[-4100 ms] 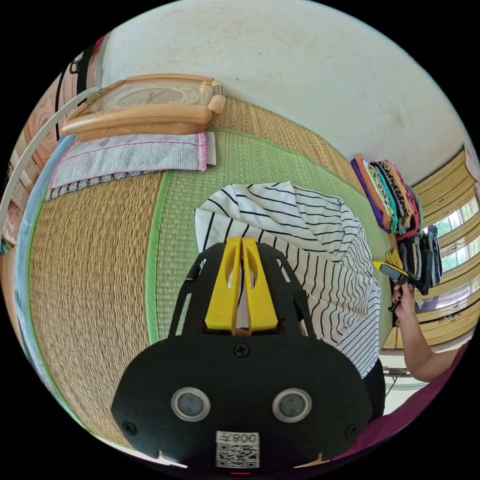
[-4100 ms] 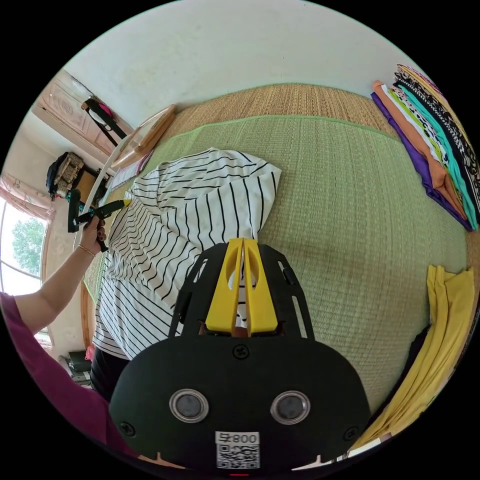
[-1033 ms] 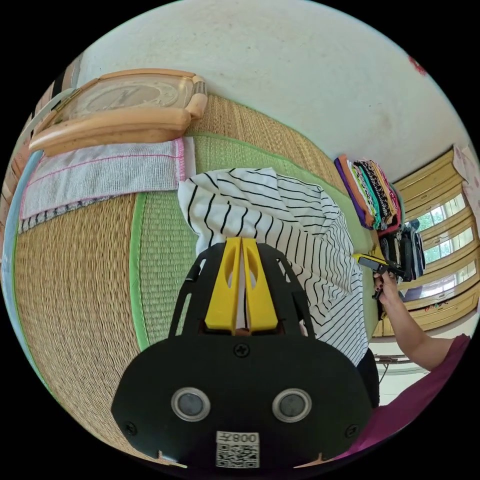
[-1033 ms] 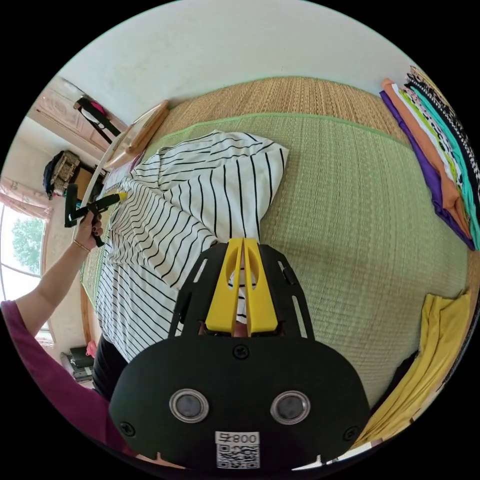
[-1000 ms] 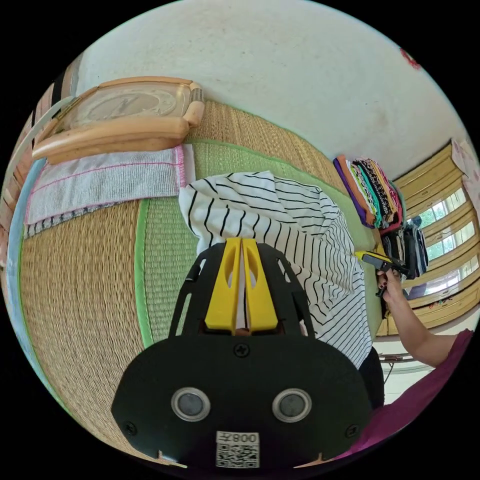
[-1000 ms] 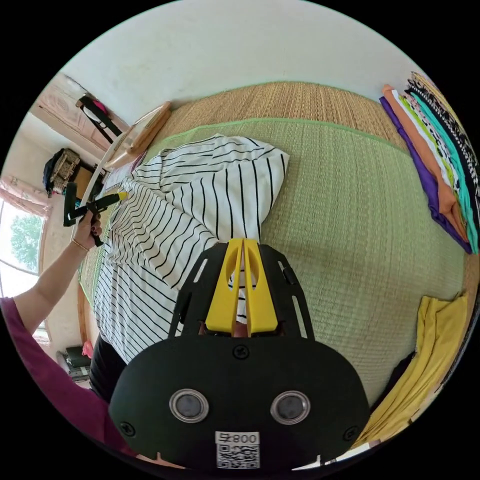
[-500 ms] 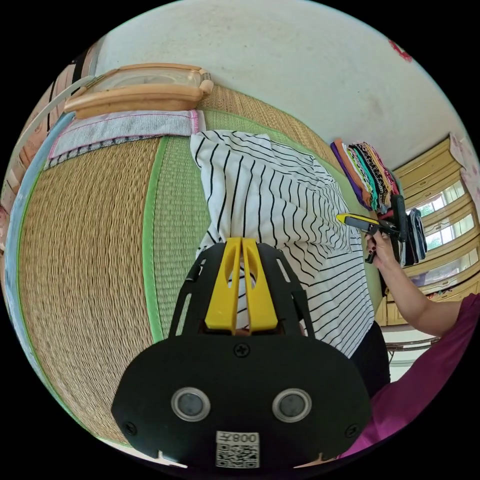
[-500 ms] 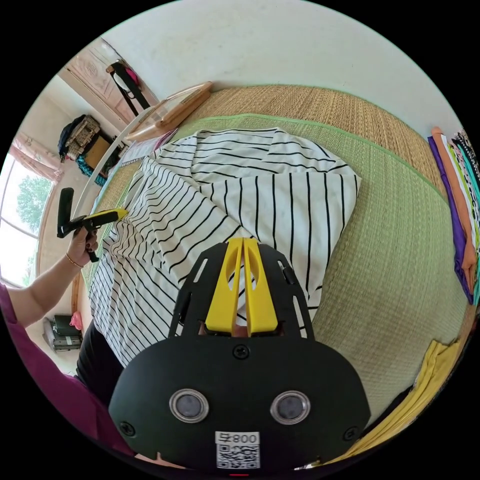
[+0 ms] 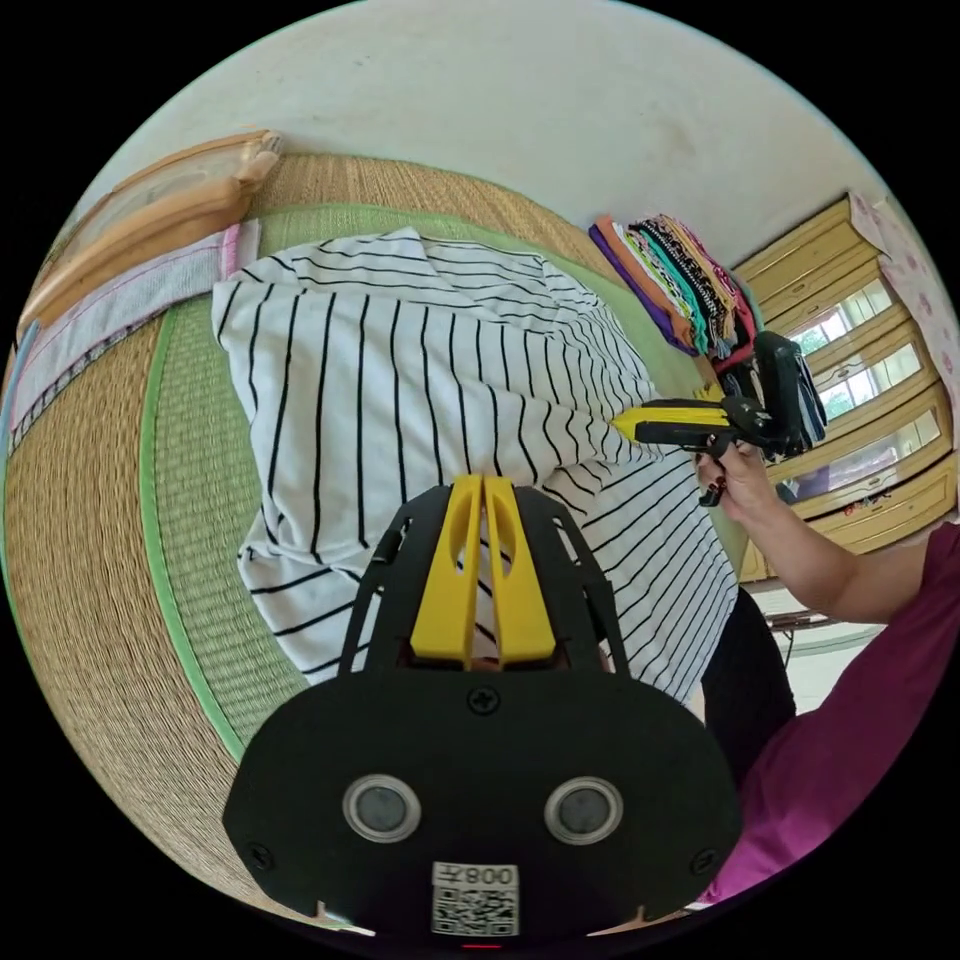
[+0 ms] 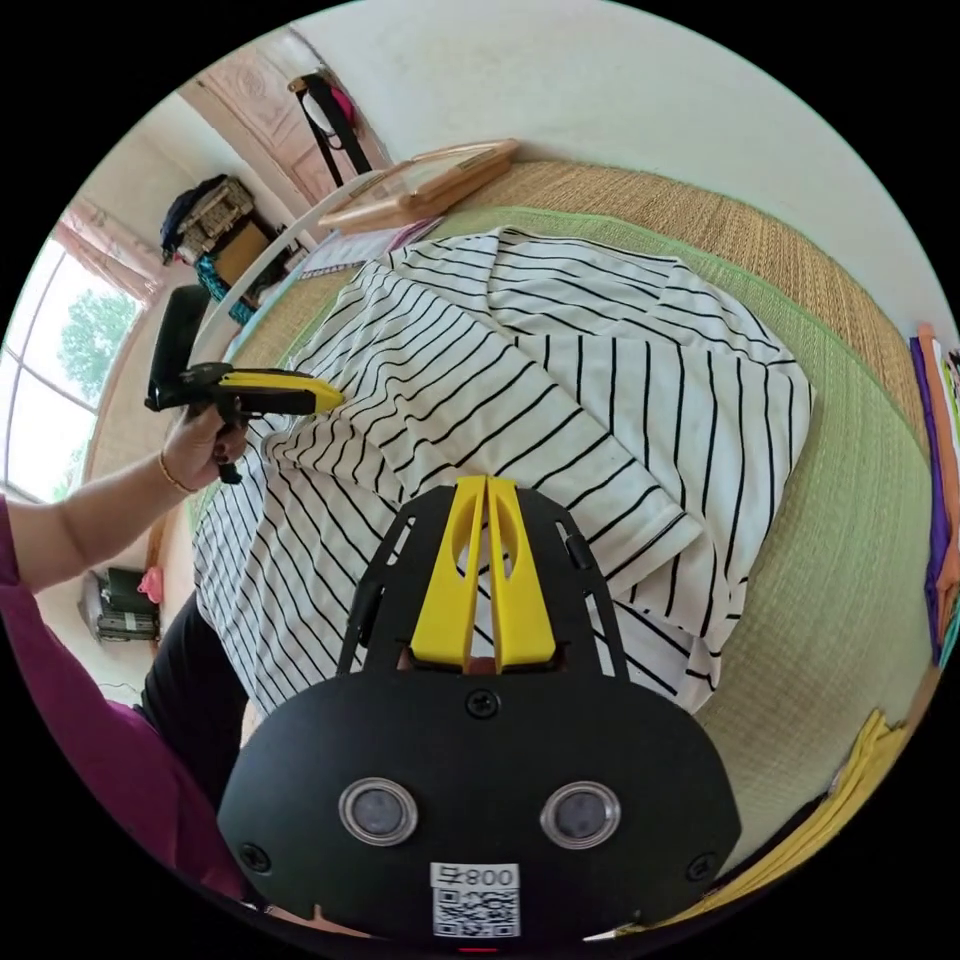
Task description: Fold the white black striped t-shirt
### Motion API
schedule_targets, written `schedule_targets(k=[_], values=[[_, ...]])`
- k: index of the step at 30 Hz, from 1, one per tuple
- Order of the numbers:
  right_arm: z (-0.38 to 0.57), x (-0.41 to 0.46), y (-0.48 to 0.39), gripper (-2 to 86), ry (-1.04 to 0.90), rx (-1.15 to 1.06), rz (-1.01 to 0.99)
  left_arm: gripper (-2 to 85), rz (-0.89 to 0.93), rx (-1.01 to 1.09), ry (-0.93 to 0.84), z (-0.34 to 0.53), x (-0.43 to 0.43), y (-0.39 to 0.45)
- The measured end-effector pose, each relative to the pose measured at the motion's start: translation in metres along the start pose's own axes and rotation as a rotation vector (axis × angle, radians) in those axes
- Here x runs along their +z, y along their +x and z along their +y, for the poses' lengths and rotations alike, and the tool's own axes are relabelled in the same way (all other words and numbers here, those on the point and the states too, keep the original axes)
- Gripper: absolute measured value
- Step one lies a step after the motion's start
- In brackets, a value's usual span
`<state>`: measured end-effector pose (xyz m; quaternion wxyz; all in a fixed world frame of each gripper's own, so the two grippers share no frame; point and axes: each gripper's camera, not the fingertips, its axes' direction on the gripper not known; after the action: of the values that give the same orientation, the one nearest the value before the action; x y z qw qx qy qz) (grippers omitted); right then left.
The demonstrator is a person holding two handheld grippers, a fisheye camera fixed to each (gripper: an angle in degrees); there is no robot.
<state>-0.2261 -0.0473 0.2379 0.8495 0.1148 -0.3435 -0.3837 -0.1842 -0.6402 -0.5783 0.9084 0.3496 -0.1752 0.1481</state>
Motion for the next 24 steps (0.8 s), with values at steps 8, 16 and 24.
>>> schedule_targets(k=[8, 16, 24], values=[[0.006, -0.041, -0.034, 0.1, 0.046, -0.048, 0.04, 0.1, -0.018, 0.045, 0.02, 0.013, -0.052, 0.047], [0.036, -0.11, -0.027, 0.1, 0.086, 0.034, -0.01, 0.1, 0.052, -0.012, 0.071, 0.063, -0.133, 0.071], [0.128, -0.287, -0.088, 0.1, 0.285, 0.067, 0.103, 0.1, -0.013, 0.0, 0.3, 0.179, -0.301, 0.155]])
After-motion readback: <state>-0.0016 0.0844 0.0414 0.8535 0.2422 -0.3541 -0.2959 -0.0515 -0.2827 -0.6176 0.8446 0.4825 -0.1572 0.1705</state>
